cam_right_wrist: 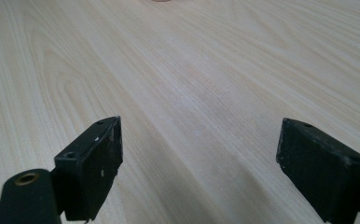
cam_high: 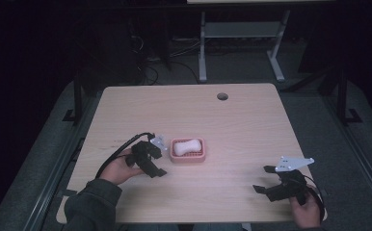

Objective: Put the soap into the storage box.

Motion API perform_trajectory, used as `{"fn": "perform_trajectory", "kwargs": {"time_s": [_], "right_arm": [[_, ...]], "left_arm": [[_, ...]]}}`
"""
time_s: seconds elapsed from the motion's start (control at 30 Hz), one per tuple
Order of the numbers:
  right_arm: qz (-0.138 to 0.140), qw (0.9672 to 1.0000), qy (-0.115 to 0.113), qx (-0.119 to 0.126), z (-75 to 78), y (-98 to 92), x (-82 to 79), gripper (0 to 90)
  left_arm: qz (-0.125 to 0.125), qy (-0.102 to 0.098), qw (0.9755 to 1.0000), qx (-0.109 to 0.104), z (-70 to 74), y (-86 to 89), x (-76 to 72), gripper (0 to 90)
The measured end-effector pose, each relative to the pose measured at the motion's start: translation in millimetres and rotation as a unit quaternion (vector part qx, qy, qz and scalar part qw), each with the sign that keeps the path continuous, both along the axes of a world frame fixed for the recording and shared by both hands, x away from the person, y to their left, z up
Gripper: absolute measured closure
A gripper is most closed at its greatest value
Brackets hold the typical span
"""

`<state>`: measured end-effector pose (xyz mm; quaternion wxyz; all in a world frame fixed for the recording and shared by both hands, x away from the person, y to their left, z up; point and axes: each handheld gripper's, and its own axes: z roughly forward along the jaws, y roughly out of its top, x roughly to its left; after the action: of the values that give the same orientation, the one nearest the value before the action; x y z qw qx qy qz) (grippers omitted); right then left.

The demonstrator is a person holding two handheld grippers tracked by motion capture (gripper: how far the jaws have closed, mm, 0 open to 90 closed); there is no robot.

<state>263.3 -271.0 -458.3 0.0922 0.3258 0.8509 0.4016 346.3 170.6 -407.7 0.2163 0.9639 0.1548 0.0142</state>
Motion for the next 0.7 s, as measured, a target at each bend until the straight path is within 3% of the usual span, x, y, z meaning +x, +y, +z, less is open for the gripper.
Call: {"fn": "perform_trajectory", "kwargs": {"time_s": [0.7], "right_arm": [[-0.001, 1.0000, 0.006, -0.003, -1.6, 0.8, 0.0, 14.1]], "left_arm": [[0.011, -0.006, 0.9999, -0.010, -6.2, 18.1, -24.0, 27.9]]}}
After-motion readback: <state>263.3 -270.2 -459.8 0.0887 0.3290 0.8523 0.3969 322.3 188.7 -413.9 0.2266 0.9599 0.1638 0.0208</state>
